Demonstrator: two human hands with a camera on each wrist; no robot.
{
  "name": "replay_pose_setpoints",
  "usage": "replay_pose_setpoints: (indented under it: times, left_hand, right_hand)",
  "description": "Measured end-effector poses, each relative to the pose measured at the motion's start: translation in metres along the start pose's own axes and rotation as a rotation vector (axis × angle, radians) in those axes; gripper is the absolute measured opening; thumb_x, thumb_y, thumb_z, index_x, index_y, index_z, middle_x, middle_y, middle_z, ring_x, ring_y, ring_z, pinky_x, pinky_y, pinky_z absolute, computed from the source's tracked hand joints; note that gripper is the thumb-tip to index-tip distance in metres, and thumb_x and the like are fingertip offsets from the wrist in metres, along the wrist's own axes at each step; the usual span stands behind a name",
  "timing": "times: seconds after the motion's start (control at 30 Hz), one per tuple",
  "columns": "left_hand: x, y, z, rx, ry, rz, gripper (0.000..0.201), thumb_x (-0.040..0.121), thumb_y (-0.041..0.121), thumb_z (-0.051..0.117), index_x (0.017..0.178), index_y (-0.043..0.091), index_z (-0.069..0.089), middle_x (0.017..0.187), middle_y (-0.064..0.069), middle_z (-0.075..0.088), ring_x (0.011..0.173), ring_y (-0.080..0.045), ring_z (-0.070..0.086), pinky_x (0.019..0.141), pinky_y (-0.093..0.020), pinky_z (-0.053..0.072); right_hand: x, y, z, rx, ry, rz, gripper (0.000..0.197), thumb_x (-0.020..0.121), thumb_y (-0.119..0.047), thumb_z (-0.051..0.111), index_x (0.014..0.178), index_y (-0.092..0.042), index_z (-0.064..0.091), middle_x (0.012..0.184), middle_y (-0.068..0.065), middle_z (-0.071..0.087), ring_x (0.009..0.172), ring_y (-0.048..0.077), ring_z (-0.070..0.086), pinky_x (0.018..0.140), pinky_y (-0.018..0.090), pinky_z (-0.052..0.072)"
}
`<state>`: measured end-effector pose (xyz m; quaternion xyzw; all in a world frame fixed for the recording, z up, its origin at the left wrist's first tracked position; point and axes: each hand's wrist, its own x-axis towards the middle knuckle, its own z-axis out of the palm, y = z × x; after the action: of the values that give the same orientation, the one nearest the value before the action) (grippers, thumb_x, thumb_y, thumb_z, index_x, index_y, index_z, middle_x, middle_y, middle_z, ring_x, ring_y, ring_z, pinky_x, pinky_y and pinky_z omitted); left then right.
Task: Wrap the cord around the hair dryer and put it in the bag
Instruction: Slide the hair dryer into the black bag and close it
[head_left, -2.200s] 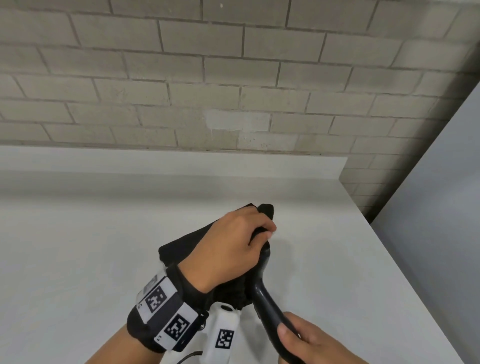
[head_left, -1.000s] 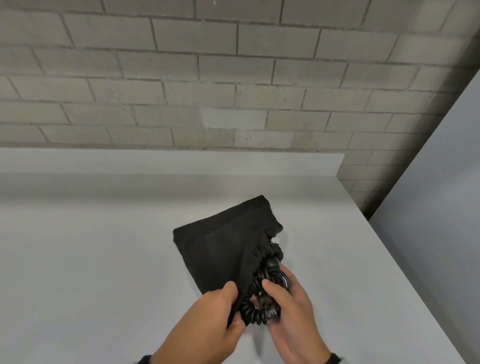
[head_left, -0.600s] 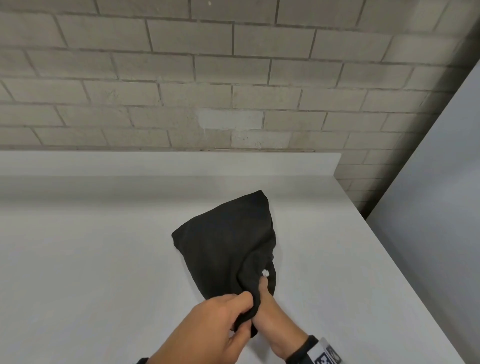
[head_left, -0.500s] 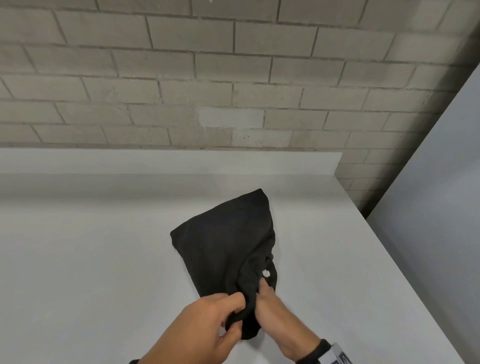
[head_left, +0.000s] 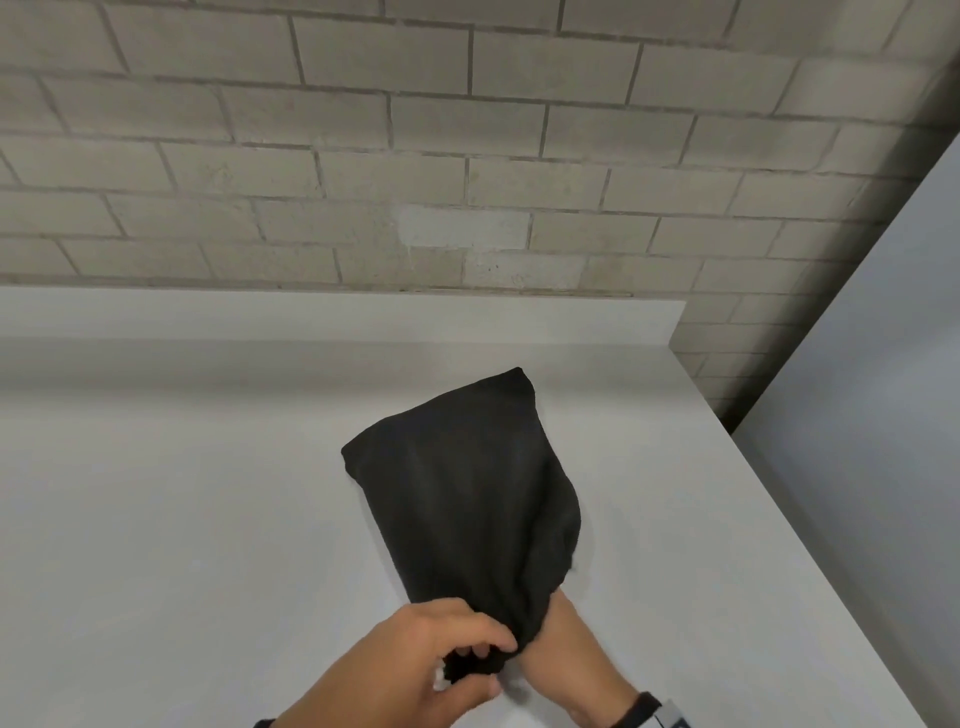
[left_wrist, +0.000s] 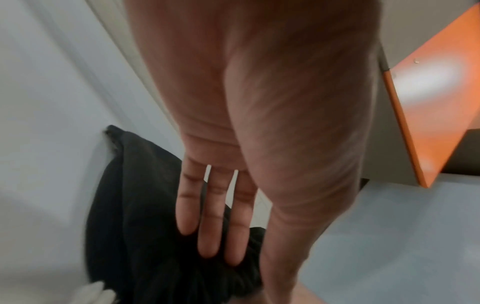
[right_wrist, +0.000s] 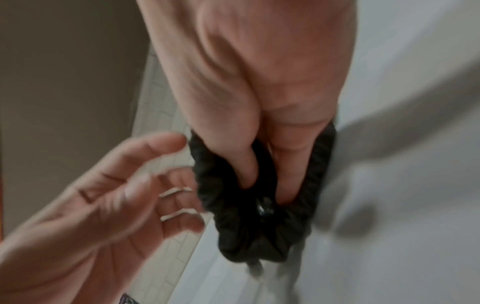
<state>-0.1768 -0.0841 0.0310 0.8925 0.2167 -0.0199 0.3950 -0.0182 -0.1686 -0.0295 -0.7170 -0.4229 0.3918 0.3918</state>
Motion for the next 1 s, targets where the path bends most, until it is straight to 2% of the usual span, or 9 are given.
replay_pose_setpoints:
  times: [0.17,0.27,0.33,0.4,0.5,0.57,0.8,0.93,1.0]
  left_hand:
    - [-0.008,-0.032,-0.001,-0.05,0.037,-0.263,0.021,0.085,0.049,0.07,0.084,0.032,0.057,0.095,0.02,0.061,0.09,-0.005,0.058,0.081,-0.011,0.048]
    - [-0.008,-0.046,0.005,-0.027,0.022,-0.411,0.025,0.084,0.053,0.069,0.086,0.032,0.056,0.095,0.019,0.06,0.09,-0.009,0.058,0.075,-0.009,0.048]
    - [-0.005,-0.049,0.011,-0.034,0.022,-0.441,0.026,0.082,0.055,0.07,0.093,0.036,0.056,0.1,0.021,0.057,0.093,-0.008,0.058,0.079,-0.009,0.048]
    - [-0.001,-0.048,0.015,-0.04,0.026,-0.466,0.033,0.079,0.058,0.072,0.101,0.04,0.056,0.105,0.022,0.056,0.094,-0.007,0.058,0.083,-0.01,0.048]
    - [0.007,-0.048,0.015,-0.049,0.039,-0.47,0.041,0.072,0.061,0.077,0.103,0.042,0.059,0.109,0.021,0.059,0.096,-0.005,0.059,0.089,-0.015,0.05]
    - [0.011,-0.048,0.016,-0.059,0.01,-0.473,0.043,0.066,0.061,0.081,0.1,0.04,0.065,0.105,0.021,0.062,0.095,-0.006,0.061,0.09,-0.017,0.051]
    - [0.014,-0.051,0.026,-0.093,-0.001,-0.403,0.023,0.071,0.048,0.084,0.069,0.031,0.068,0.075,0.014,0.064,0.075,-0.005,0.061,0.068,-0.008,0.046]
    - [0.012,-0.054,0.029,-0.003,-0.011,-0.347,0.021,0.08,0.042,0.077,0.071,0.03,0.062,0.077,0.017,0.062,0.082,-0.007,0.063,0.074,-0.008,0.048]
    - [0.008,-0.051,0.028,0.075,0.008,-0.313,0.017,0.087,0.038,0.068,0.076,0.03,0.058,0.08,0.017,0.057,0.085,-0.01,0.062,0.074,-0.006,0.045]
  right_hand:
    - [-0.014,-0.001,-0.022,-0.152,-0.136,0.016,0.017,0.094,-0.021,0.058,0.111,-0.028,0.058,0.095,-0.016,0.067,0.087,-0.007,0.062,0.081,0.008,0.046]
    - [-0.026,-0.001,-0.053,-0.096,-0.167,0.062,0.006,0.09,-0.015,0.062,0.093,-0.013,0.066,0.086,0.002,0.075,0.074,0.005,0.067,0.076,0.023,0.054]
    - [-0.029,0.003,-0.073,-0.125,-0.028,0.105,0.011,0.088,-0.018,0.066,0.079,-0.012,0.064,0.071,0.003,0.072,0.059,0.009,0.062,0.066,0.027,0.053]
    - [-0.03,0.007,-0.086,-0.207,0.205,0.099,0.011,0.086,-0.025,0.07,0.085,-0.021,0.06,0.079,-0.005,0.069,0.061,0.004,0.06,0.061,0.017,0.049]
    - [-0.024,0.01,-0.083,-0.297,0.28,0.016,0.037,0.086,-0.032,0.072,0.114,-0.035,0.048,0.112,-0.025,0.054,0.097,-0.003,0.057,0.076,0.01,0.045]
    - [-0.02,0.011,-0.076,-0.254,0.231,-0.027,0.04,0.087,-0.032,0.07,0.119,-0.039,0.047,0.116,-0.028,0.055,0.103,-0.006,0.056,0.079,0.008,0.046]
    - [-0.018,0.011,-0.057,-0.021,0.398,-0.033,0.015,0.074,-0.02,0.084,0.081,-0.023,0.071,0.075,-0.009,0.073,0.067,0.003,0.068,0.066,0.014,0.054]
    - [-0.022,0.021,-0.051,0.015,0.382,0.008,0.014,0.073,-0.023,0.085,0.071,-0.02,0.071,0.068,-0.001,0.072,0.062,0.014,0.068,0.064,0.03,0.06]
    - [-0.025,0.026,-0.051,-0.047,0.336,0.002,0.014,0.076,-0.024,0.083,0.071,-0.026,0.069,0.07,-0.002,0.069,0.061,0.009,0.064,0.064,0.024,0.057]
